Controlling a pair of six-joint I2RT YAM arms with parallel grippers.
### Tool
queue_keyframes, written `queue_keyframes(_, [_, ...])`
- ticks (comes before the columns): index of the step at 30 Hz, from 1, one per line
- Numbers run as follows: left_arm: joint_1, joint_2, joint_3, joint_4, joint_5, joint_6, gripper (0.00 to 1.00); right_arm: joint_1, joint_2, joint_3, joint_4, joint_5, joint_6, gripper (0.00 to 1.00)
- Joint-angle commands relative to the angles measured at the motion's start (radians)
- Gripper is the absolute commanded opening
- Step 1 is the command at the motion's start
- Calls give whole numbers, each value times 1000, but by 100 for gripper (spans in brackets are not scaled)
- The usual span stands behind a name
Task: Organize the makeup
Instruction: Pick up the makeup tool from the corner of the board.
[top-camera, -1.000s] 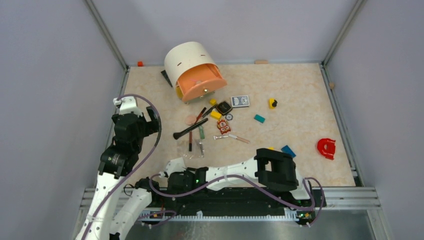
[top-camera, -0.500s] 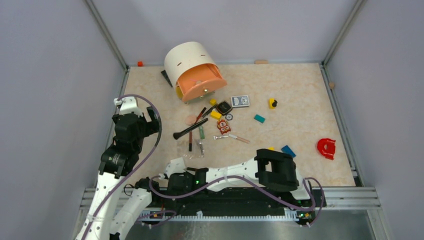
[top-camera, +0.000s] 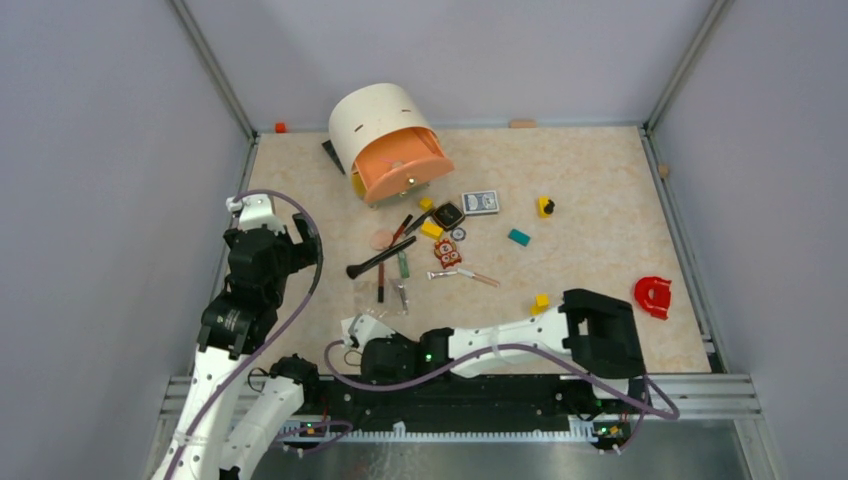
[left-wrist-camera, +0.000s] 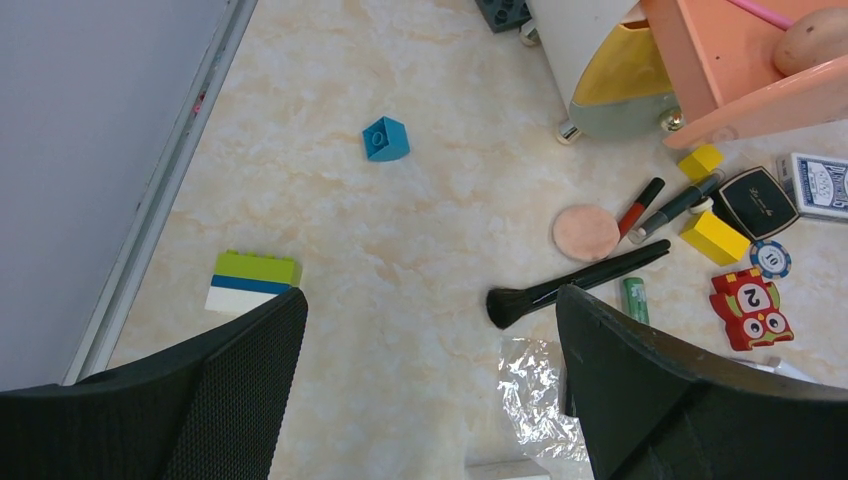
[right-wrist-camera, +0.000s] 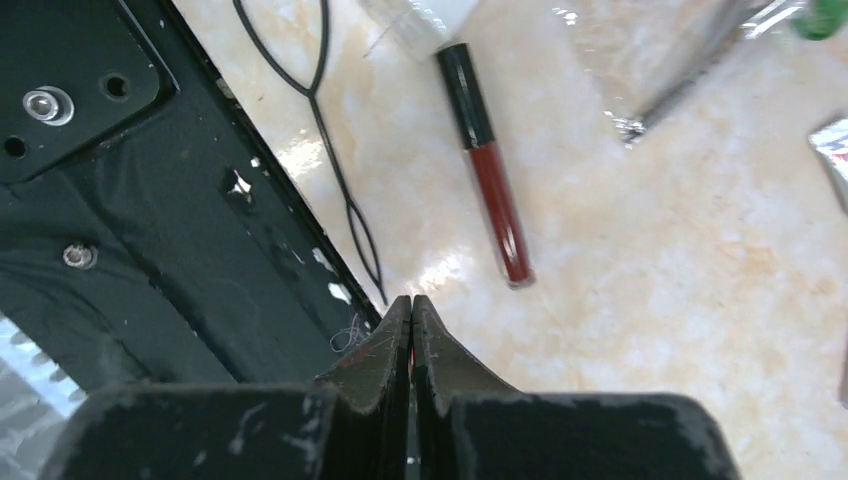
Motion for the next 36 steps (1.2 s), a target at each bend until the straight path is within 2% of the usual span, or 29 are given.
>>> queue_keyframes(1, [1,-6,-9,48,1,14,99,-12,-148,-59,52,55,0,0])
queue_keyframes(4, [1,-6,-12,50,2,15,99,-44,-192,-106,103,-55,-19,1])
queue_keyframes(8, [1,-3,-13,53,6,15,99,-50,-156,-97,128,-126,-51,23])
queue_keyframes(13, [1,-5,-15,53,8,15,99,-44,-67,-33,122,-141,-56,35])
queue_keyframes(22, [1,-2,-18,57,15,17,99,-26,41,34,90,-153,-63,40])
queue_keyframes(36, [1,-1,-19,61,25,18,99,7,142,108,-25,-34,-54,38])
